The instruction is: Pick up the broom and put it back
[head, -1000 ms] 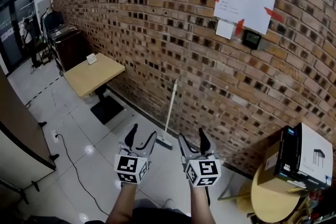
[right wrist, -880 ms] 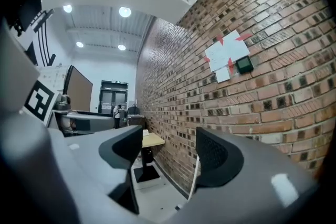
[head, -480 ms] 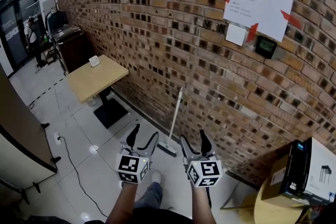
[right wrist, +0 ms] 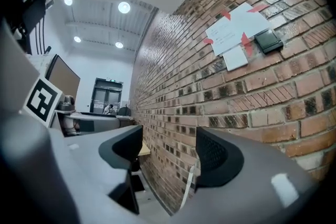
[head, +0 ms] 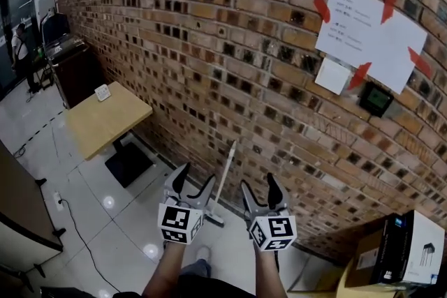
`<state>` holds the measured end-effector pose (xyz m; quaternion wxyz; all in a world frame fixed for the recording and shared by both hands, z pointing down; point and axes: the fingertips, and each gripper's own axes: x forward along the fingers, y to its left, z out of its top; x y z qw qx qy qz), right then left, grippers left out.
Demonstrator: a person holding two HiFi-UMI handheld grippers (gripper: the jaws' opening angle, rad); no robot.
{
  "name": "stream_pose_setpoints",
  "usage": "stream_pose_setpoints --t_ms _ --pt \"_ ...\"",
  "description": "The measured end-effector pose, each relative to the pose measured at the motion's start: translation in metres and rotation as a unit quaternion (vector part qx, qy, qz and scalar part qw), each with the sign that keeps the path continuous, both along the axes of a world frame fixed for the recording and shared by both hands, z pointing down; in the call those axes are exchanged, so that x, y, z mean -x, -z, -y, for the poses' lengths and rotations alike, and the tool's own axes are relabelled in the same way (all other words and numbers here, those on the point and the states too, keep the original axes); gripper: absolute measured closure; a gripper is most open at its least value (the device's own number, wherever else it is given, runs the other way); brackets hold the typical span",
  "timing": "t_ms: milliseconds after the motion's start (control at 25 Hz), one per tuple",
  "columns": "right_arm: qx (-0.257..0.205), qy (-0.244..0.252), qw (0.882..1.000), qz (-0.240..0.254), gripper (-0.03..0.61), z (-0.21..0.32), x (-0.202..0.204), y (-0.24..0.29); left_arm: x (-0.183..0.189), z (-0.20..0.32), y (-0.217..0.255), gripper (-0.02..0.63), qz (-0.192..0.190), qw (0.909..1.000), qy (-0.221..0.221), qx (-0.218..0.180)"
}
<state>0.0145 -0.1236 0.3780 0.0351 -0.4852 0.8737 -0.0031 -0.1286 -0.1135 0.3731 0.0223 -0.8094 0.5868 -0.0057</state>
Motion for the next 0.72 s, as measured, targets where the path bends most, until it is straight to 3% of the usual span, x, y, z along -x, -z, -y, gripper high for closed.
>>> stream_pose_setpoints --t_ms 360,520,720 --pt "-0.02 -0.033 0.999 -0.015 0.255 0.086 0.028 0.023 0.02 0.108 0.008 0.324 0.003 0.9985 -0.054 0.008" --pt "-0.024 -0.049 0.998 -0.019 0.255 0.104 0.012 0.026 -0.004 0.136 0.011 0.324 0.003 0.9952 -0.098 0.012" --pt "-0.002 -0.072 0.997 -0.016 0.256 0.115 -0.021 -0.001 -0.054 0.153 -0.015 0.324 0.009 0.9865 -0.157 0.046"
